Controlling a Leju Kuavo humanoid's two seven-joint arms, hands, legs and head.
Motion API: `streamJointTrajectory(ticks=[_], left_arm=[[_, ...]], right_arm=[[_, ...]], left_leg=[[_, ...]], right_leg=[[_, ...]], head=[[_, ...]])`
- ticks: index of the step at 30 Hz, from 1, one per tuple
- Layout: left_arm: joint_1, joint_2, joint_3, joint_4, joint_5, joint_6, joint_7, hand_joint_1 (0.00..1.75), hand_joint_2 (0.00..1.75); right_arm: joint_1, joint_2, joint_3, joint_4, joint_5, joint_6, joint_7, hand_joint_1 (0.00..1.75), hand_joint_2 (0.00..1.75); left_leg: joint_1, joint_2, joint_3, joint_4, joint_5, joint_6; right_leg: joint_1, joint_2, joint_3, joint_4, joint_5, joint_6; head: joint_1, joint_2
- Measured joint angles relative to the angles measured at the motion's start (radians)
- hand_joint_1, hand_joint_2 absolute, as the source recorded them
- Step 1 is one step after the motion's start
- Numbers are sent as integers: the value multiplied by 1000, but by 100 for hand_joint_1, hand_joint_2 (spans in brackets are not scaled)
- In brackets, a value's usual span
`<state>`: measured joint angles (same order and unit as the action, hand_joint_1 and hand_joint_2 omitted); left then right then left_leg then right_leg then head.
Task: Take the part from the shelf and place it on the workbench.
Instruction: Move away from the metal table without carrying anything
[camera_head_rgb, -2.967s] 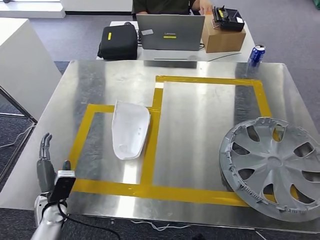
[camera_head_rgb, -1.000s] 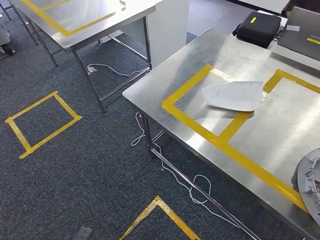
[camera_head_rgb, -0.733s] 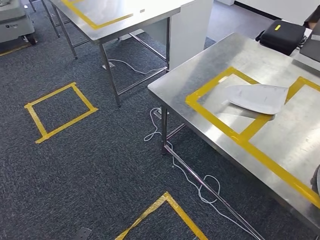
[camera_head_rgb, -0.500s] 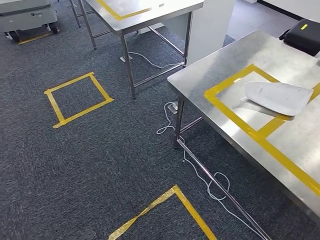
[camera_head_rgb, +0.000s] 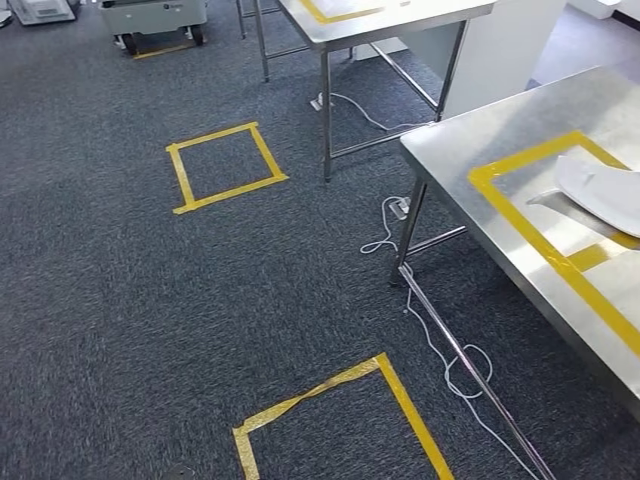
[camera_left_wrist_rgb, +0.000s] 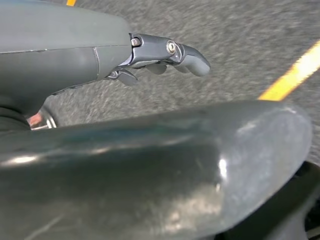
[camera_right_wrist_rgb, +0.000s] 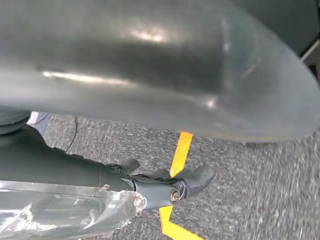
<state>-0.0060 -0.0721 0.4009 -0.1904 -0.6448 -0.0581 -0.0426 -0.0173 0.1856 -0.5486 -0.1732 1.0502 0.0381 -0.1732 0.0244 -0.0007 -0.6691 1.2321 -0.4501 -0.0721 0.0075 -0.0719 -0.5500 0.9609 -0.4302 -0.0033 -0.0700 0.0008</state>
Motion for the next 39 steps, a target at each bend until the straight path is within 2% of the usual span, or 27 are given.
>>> streamJointTrajectory(ticks=[2,5,7,8,9,11,12,13,14,15,16,18,20,22,24,26,28,29,30,31,32,33,34,35,36,38,39], left_arm=[[0,0,-2,0,-6,1,-3,0,0],[-1,-2,-2,0,-9,2,-3,0,0],[-2,-2,-4,0,-13,4,-4,0,0],[-1,-1,-5,0,-17,5,-4,0,0],[2,3,-7,0,-20,5,-5,0,0],[3,6,-9,0,-23,3,-4,0,0],[1,8,-9,0,-24,0,-4,0,0],[0,7,-10,0,-24,-2,-4,0,0],[1,6,-10,0,-25,-6,-4,0,0],[3,5,-10,0,-25,-10,-4,0,0],[4,5,-10,0,-25,-13,-4,0,0],[4,5,-10,0,-26,-20,-3,0,0],[2,4,-10,0,-27,-26,-3,0,0],[2,4,-10,0,-29,-28,-3,0,0],[4,4,-10,0,-32,-28,-3,0,0],[2,3,-10,0,-37,-30,-3,0,0],[0,3,-11,0,-41,-33,-4,0,0],[2,3,-11,0,-42,-34,-4,0,0],[4,3,-11,0,-43,-34,-5,0,0],[7,4,-11,0,-43,-34,-6,0,0],[8,4,-11,0,-44,-34,-8,0,0],[8,4,-11,0,-44,-36,-14,0,0],[6,3,-11,0,-44,-38,-22,0,0],[5,3,-11,0,-44,-41,-30,0,0],[3,2,-11,1,-45,-44,-37,0,0],[5,3,-11,1,-49,-46,-45,0,0],[7,3,-11,1,-51,-46,-47,0,0]], right_arm=[[0,0,0,0,0,0,0,0,0],[0,-1,0,0,0,0,0,0,0],[-1,-2,0,-1,0,0,2,0,0],[-2,-2,0,-2,-1,0,3,0,0],[-2,-1,0,-2,0,0,3,0,0],[3,0,0,-2,0,0,3,0,0],[6,0,0,-2,0,1,3,0,0],[7,0,0,-2,1,1,3,0,0],[8,0,0,-2,1,1,3,0,0],[8,0,0,-2,2,1,3,0,0],[8,0,0,-2,2,1,3,0,0],[6,-1,0,-2,2,2,3,0,0],[4,-1,0,-2,2,5,3,0,0],[3,0,0,-2,3,6,4,0,0],[3,0,-1,-2,3,6,4,0,0],[4,0,-1,-2,3,6,3,0,0],[7,0,-1,-2,2,6,3,0,0],[9,0,-1,-2,2,6,3,0,0],[9,0,-1,-2,2,7,3,0,0],[9,0,-1,-2,2,7,3,0,0],[9,0,-1,-2,2,8,3,0,0],[9,0,-1,-2,2,8,3,0,0],[9,0,-1,-2,2,8,3,0,0],[7,1,-1,-2,2,8,3,0,0],[5,0,-1,-2,2,8,2,0,0],[0,1,-1,-2,2,8,2,0,0],[-2,1,-1,-2,2,8,1,0,0]], left_leg=[[11,19,67,-76,31,-14],[16,42,113,-133,23,-20],[5,54,164,-218,-13,5],[-1,57,187,-259,-29,22],[-9,44,187,-277,-35,44],[-14,22,174,-277,-22,64],[-17,9,166,-277,-16,70],[-21,-6,159,-276,-11,74],[-26,-20,154,-276,-6,76],[-29,-36,150,-276,-3,77],[-31,-51,148,-275,0,77],[-33,-77,145,-273,2,74],[-34,-99,137,-270,3,68],[-31,-119,129,-269,4,59],[-31,-97,116,-247,-4,50],[-31,-44,60,-149,-42,39],[-27,-18,-30,-11,-83,31],[-25,-14,-61,29,-82,28],[-23,-11,-75,35,-61,26],[-21,-6,-68,2,-24,25],[-21,8,-46,-56,23,25],[-25,33,-21,-116,59,25],[-29,55,1,-168,79,31],[-33,73,13,-198,84,39],[-37,78,15,-208,75,49],[-36,55,17,-212,62,69],[-35,43,22,-213,56,76]], right_leg=[[-5,-18,-17,8,8,10],[-6,-24,-22,13,10,15],[-14,-48,-32,31,14,33],[-20,-46,-40,47,7,44],[-28,-31,-53,78,-12,53],[-30,34,-100,193,-86,56],[-27,55,-129,267,-124,53],[-24,66,-150,325,-149,48],[-19,71,-155,350,-155,42],[-14,75,-140,333,-142,35],[-9,82,-106,278,-113,27],[-6,124,-20,127,-61,15],[-5,153,23,48,-49,13],[-5,139,27,39,-50,14],[-7,117,36,32,-51,6],[-9,91,47,26,-58,-1],[-9,63,58,25,-73,-2],[-10,49,67,25,-82,-1],[-11,35,77,25,-93,2],[-13,22,91,25,-103,6],[-16,9,109,25,-115,12],[-16,-3,124,26,-128,19],[-14,-13,136,29,-140,26],[-11,-23,145,28,-149,32],[-6,-33,150,25,-156,37],[-5,-48,168,15,-167,43],[-7,-36,171,24,-179,46]], head=[[0,0],[-1,0],[3,0],[5,0],[9,0],[11,0],[12,0],[12,0],[13,0],[12,0],[12,0],[12,0],[12,0],[11,0],[9,0],[5,0],[4,0],[4,0],[4,0],[4,0],[4,0],[2,0],[0,0],[0,0],[2,0],[9,0],[12,0]])
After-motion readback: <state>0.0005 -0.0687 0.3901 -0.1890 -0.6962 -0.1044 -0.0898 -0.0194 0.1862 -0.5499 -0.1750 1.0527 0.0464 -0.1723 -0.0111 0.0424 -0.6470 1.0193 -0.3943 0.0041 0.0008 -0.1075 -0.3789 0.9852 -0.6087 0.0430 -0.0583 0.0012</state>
